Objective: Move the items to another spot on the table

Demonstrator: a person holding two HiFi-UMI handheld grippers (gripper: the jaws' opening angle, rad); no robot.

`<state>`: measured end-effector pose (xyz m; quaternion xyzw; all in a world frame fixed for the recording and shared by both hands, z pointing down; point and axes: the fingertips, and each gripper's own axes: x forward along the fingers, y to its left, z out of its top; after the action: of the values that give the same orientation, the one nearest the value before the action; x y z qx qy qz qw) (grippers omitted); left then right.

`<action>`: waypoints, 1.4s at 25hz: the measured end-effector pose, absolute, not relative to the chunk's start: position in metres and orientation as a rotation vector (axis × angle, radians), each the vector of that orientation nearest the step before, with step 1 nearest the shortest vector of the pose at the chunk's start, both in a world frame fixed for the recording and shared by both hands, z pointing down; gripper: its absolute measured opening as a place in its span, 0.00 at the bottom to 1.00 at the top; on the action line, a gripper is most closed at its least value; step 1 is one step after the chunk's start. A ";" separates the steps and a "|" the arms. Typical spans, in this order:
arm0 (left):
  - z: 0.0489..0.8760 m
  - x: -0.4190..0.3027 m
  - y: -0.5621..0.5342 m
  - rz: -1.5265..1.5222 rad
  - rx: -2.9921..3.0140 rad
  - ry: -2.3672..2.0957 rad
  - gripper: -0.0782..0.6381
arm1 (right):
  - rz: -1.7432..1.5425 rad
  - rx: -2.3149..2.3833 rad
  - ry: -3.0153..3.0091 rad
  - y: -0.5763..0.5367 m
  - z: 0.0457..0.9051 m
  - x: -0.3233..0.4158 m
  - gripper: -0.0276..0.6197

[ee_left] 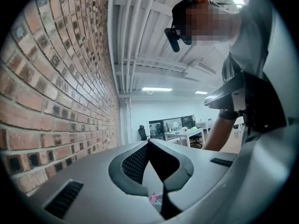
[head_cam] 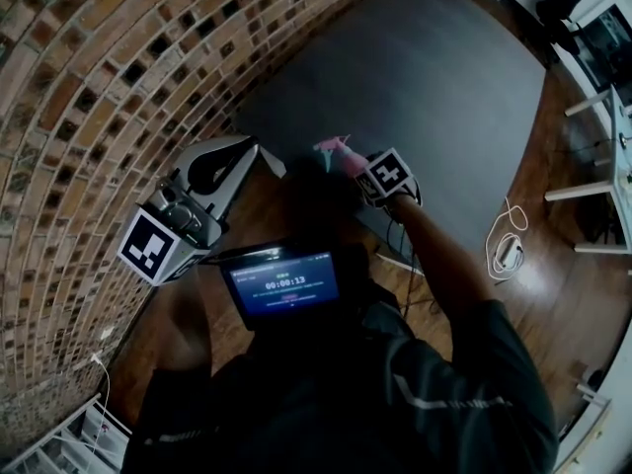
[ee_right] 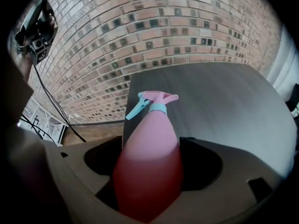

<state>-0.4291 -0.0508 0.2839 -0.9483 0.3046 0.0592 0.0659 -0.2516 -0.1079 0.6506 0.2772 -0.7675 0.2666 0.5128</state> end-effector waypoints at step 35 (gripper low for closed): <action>0.280 -0.366 -0.076 0.207 -2.908 0.900 0.10 | 0.590 0.964 -2.206 -0.135 0.541 -0.214 0.63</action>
<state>-0.3660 -0.0757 0.2799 -0.9521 0.2947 0.0679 0.0451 -0.2144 -0.1346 0.5410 0.3677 -0.8416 0.2250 0.3253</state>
